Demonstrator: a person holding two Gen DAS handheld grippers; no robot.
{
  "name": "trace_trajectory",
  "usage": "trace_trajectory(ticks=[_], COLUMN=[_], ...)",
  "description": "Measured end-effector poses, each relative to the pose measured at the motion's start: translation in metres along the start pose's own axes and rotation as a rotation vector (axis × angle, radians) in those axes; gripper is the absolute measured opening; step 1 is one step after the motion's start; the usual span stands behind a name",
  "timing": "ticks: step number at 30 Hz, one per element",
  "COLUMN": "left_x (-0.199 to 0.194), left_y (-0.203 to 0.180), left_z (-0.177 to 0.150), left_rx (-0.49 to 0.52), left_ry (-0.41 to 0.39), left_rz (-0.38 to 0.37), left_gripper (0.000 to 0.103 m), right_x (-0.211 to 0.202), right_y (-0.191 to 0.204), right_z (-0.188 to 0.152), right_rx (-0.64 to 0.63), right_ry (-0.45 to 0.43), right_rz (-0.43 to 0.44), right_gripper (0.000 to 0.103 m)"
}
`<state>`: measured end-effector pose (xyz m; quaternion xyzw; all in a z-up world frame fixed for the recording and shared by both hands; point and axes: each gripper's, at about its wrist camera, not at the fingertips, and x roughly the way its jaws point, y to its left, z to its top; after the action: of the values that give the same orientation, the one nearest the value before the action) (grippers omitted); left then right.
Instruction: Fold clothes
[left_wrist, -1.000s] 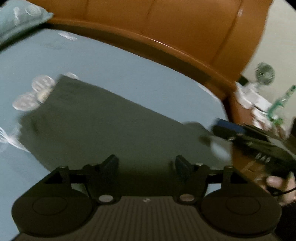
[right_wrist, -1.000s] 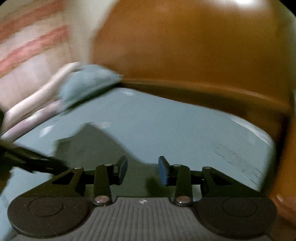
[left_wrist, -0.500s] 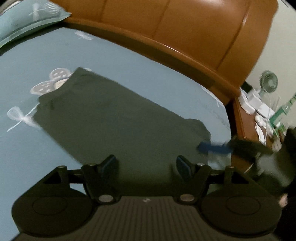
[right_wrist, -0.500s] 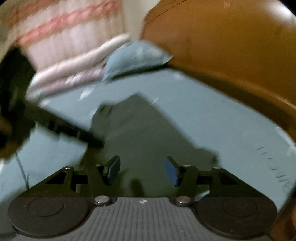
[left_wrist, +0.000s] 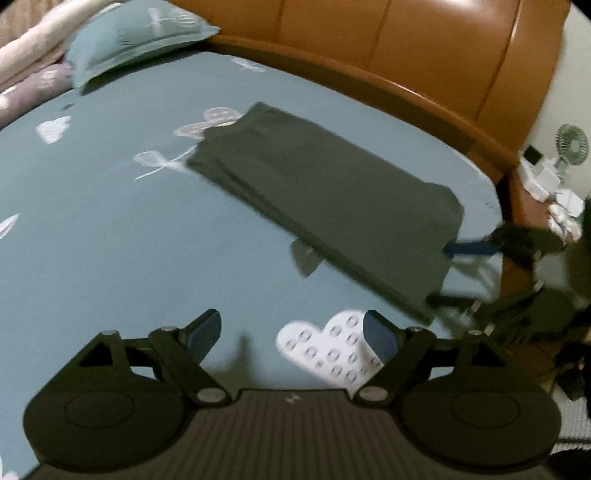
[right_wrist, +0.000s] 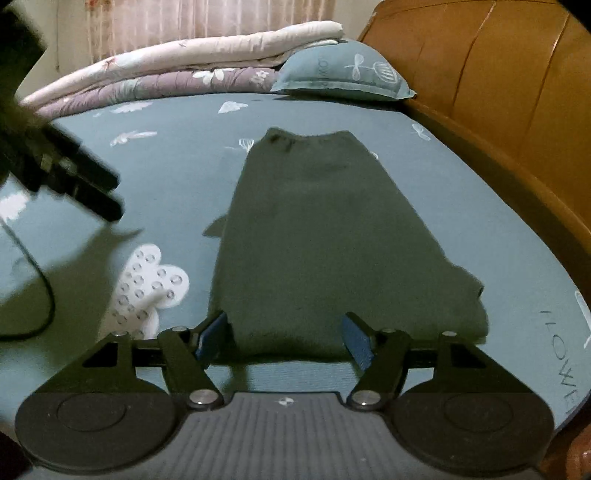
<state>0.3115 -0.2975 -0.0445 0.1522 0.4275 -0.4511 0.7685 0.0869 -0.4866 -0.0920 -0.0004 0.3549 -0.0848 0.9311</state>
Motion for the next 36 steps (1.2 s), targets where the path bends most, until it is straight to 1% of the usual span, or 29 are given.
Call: trace_trajectory(ticks=[1,3,5,6,8,10,11,13,14,18,20,22,24,25,27,29,31,33,36], left_x=[-0.004,-0.009,-0.012,-0.013,-0.02,-0.027,-0.03,-0.035,-0.037,-0.044,-0.05,-0.058,-0.066,-0.07,-0.08,-0.091,-0.097,-0.099,-0.099], left_y=[0.001,0.004,0.007,0.008,0.005,0.002,0.001,0.001,0.003,0.008,0.01,0.014,0.017,0.019,0.023,0.028,0.033,0.037,0.04], left_z=[-0.003,-0.01,-0.015,-0.018,-0.025,-0.031,-0.034,-0.04,-0.043,-0.055,-0.063,-0.073,-0.081,-0.085,-0.093,-0.101,-0.108,-0.114,-0.118], left_rx=[-0.013,-0.047,-0.076,-0.087,-0.072,-0.053,-0.048,-0.047,-0.057,-0.106,-0.132,-0.165,-0.2,-0.215,-0.243,-0.28,-0.316,-0.345,-0.365], left_ry=[-0.005,-0.014,-0.023,-0.03,-0.063,-0.096,-0.107,-0.119,-0.114,-0.099,-0.098,-0.098,-0.091,-0.09,-0.095,-0.11,-0.123,-0.132,-0.136], left_rz=[0.008,0.01,0.027,0.047,0.125,0.197,0.218,0.248,0.252,0.284,0.299,0.323,0.347,0.359,0.388,0.42,0.434,0.44,0.448], left_gripper=[0.084,0.086,0.087,0.087,0.087,0.088,0.089,0.09,0.09,0.09,0.09,0.09,0.09,0.09,0.09,0.09,0.091,0.091,0.091], right_x=[-0.003,0.004,0.011,0.014,0.021,0.016,0.014,0.015,0.019,0.053,0.075,0.099,0.126,0.134,0.135,0.125,0.115,0.124,0.146], right_y=[-0.001,0.0,0.001,0.002,0.003,-0.001,-0.004,-0.009,-0.011,-0.021,-0.03,-0.037,-0.04,-0.04,-0.036,-0.036,-0.041,-0.043,-0.043], right_z=[0.004,0.006,0.009,0.01,0.008,0.019,0.028,0.046,0.055,0.089,0.097,0.1,0.099,0.098,0.102,0.112,0.122,0.127,0.126], right_rx=[0.0,-0.017,-0.034,-0.042,-0.038,0.007,0.031,0.062,0.069,0.051,0.085,0.123,0.133,0.137,0.103,0.078,0.088,0.091,0.102], right_ry=[-0.006,0.016,0.038,0.051,0.089,0.056,0.018,-0.049,-0.075,-0.112,-0.099,-0.074,-0.003,0.024,0.037,0.026,-0.027,-0.008,0.077], right_rz=[-0.002,0.007,0.016,0.02,0.02,0.045,0.047,0.044,0.039,-0.001,0.008,0.052,0.096,0.094,0.091,0.098,0.107,0.108,0.114], right_gripper=[0.074,0.078,0.079,0.079,0.081,0.086,0.089,0.102,0.103,0.103,0.103,0.103,0.103,0.103,0.103,0.103,0.103,0.103,0.103])
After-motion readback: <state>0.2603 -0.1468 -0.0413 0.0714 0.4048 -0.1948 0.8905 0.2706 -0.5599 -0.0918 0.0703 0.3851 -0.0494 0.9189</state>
